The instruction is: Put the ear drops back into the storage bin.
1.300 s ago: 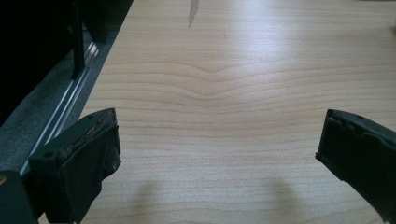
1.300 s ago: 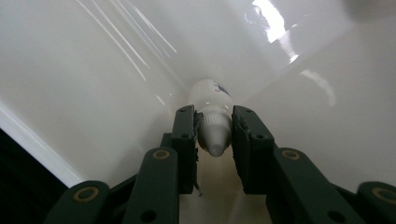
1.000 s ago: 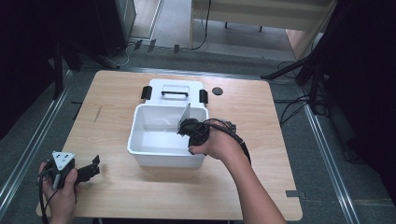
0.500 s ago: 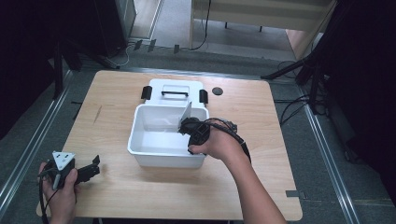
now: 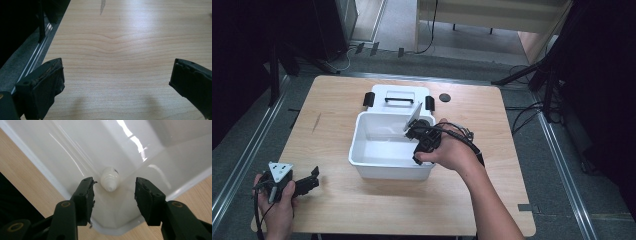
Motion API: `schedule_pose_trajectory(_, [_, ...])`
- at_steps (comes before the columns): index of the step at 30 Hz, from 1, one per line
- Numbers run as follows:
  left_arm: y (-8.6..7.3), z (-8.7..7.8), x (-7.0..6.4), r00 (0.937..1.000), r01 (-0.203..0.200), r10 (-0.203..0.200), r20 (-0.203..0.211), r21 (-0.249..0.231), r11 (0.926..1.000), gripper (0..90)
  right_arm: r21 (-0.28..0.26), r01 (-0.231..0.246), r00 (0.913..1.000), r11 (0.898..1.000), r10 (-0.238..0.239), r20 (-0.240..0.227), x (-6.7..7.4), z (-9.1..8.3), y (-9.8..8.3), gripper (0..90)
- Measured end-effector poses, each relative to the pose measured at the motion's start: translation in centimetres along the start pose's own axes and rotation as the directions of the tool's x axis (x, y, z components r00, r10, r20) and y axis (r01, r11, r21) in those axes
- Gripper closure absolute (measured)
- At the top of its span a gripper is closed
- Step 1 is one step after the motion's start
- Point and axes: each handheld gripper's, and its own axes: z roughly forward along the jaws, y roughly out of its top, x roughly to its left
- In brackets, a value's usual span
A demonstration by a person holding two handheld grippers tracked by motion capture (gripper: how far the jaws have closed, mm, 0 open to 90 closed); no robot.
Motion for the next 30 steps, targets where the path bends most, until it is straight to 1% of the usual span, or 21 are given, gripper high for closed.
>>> schedule_pose_trajectory(3, [0.0, 0.0, 0.0, 1.0000, -0.001, 0.001, 0.000, 0.001, 1.0000, 0.0, -0.026, -0.007, 1.0000, 1.000, 0.007, 0.005, 0.1, -0.9, -0.2, 46.7])
schedule_pose_trajectory(7, [0.0, 0.0, 0.0, 1.0000, -0.001, 0.001, -0.001, 0.002, 1.0000, 0.0, -0.058, -0.016, 0.9998, 0.998, 0.017, 0.007, 0.0, -2.2, -0.5, 45.7])
schedule_pose_trajectory(8, [0.0, 0.0, 0.0, 1.0000, -0.002, 0.002, -0.001, 0.002, 1.0000, 0.0, -0.063, -0.027, 0.9996, 0.998, 0.028, 0.004, 0.1, -2.5, -0.6, 45.2])
schedule_pose_trajectory(9, [0.0, 0.0, 0.0, 1.0000, -0.001, 0.001, -0.001, 0.002, 1.0000, 0.0, -0.066, -0.020, 0.9998, 0.998, 0.021, 0.007, 0.0, -2.7, -0.7, 44.8])
schedule_pose_trajectory(11, [0.0, 0.0, 0.0, 1.0000, -0.002, 0.002, -0.001, 0.003, 1.0000, 0.0, -0.078, -0.027, 0.9995, 0.997, 0.029, 0.013, -0.1, -3.3, -1.0, 43.4])
schedule_pose_trajectory(13, [0.0, 0.0, 0.0, 1.0000, -0.004, 0.004, -0.001, 0.004, 1.0000, 0.0, -0.087, -0.030, 0.9995, 0.996, 0.031, 0.007, -0.3, -3.6, -1.3, 42.1])
schedule_pose_trajectory(17, [0.0, 0.0, 0.0, 1.0000, -0.004, 0.004, -0.001, 0.002, 1.0000, 0.0, -0.091, -0.037, 0.9991, 0.995, 0.038, 0.016, -0.7, -4.1, -2.0, 40.8])
schedule_pose_trajectory(20, [0.0, 0.0, -0.1, 1.0000, -0.004, 0.004, -0.003, 0.000, 1.0000, 0.0, -0.093, -0.051, 0.9983, 0.994, 0.053, 0.024, -1.2, -4.3, -2.8, 39.6])
schedule_pose_trajectory(21, [0.0, 0.0, -0.1, 1.0000, -0.004, 0.004, -0.004, 0.000, 1.0000, 0.0, -0.103, -0.049, 0.9982, 0.993, 0.053, 0.029, -1.4, -4.4, -3.1, 39.3])
schedule_pose_trajectory(23, [0.0, 0.0, -0.1, 1.0000, -0.005, 0.005, -0.003, 0.000, 1.0000, 0.0, -0.100, -0.067, 0.9971, 0.993, 0.070, 0.030, -1.6, -4.6, -3.7, 38.6])
schedule_pose_trajectory(26, [0.0, 0.0, -0.1, 1.0000, -0.006, 0.006, -0.004, -0.001, 1.0000, 0.0, -0.105, -0.073, 0.9960, 0.992, 0.078, 0.042, -2.2, -4.6, -4.6, 36.6])
schedule_pose_trajectory(28, [0.0, 0.0, -0.1, 1.0000, -0.007, 0.007, -0.005, -0.002, 1.0000, 0.0, -0.102, -0.090, 0.9945, 0.991, 0.095, 0.045, -2.4, -4.5, -5.1, 35.1])
schedule_pose_trajectory(29, [0.0, 0.0, -0.1, 1.0000, -0.007, 0.007, -0.005, -0.002, 1.0000, 0.0, -0.105, -0.084, 0.9948, 0.991, 0.090, 0.049, -2.7, -4.4, -5.4, 34.8])
schedule_pose_trajectory(30, [0.0, 0.0, -0.1, 1.0000, -0.007, 0.007, -0.004, -0.002, 1.0000, 0.0, -0.102, -0.091, 0.9941, 0.991, 0.096, 0.050, -2.8, -4.4, -5.7, 34.7])
